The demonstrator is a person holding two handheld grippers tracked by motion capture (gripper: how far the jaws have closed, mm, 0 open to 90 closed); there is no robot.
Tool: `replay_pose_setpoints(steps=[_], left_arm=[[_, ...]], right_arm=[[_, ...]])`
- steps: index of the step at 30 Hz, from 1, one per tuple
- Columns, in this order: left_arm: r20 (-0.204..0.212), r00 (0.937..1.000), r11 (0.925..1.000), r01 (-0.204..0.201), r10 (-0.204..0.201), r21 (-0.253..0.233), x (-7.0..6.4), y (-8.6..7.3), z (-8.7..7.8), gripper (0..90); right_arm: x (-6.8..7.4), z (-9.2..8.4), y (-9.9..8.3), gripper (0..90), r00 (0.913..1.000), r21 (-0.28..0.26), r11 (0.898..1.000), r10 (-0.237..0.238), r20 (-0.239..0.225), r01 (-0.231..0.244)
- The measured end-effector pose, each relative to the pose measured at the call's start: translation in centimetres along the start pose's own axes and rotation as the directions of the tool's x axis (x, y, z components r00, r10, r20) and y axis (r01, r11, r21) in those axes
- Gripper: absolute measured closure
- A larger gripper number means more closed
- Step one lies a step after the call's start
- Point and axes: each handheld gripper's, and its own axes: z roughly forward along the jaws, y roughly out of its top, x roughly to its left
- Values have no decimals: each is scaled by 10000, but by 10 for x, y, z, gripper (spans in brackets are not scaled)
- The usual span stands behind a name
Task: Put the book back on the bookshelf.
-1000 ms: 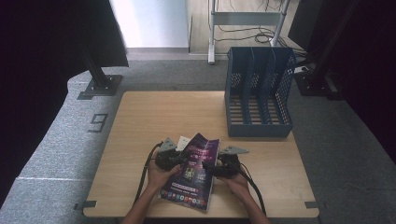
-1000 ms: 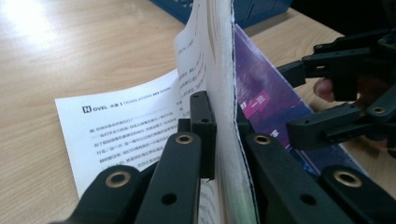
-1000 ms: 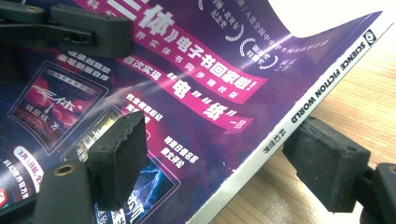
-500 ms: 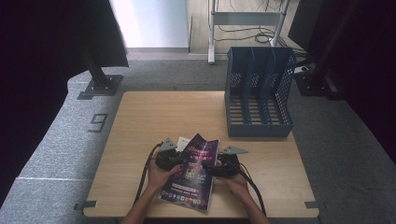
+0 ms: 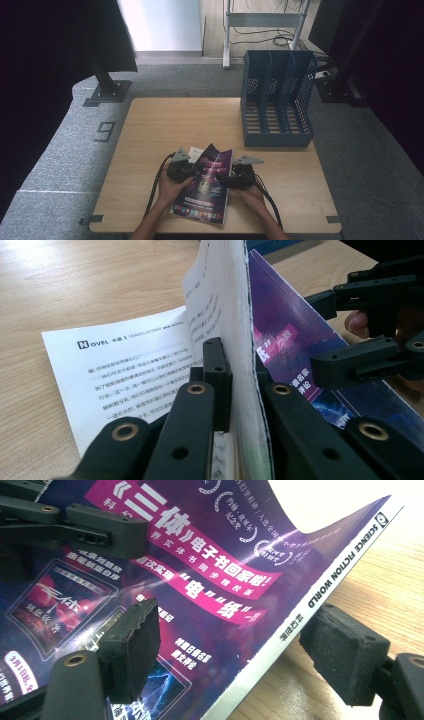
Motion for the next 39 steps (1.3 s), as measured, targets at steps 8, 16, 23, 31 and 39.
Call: replay_pose_setpoints(steps=[8,16,23,31,39], left_arm=[[-54,10000,10000,4,-3,55,0,-1,1,866],[-98,9999,9998,128,-126,144,4,-3,3,864],[-86,9996,9995,257,-255,164,8,-4,3,861],[-93,9996,9995,271,-269,171,8,-4,3,858],[-143,9996,9995,264,-262,149,8,-5,3,856]], right_arm=[[-4,6,3,267,9999,154,9999,0,164,-2],[-5,14,7,301,9996,315,9995,-53,278,44],[-10,21,12,361,9997,405,9991,71,243,-81],[-16,23,13,450,9994,509,9987,51,347,-69],[-20,22,11,504,9998,488,9988,-16,210,5]])
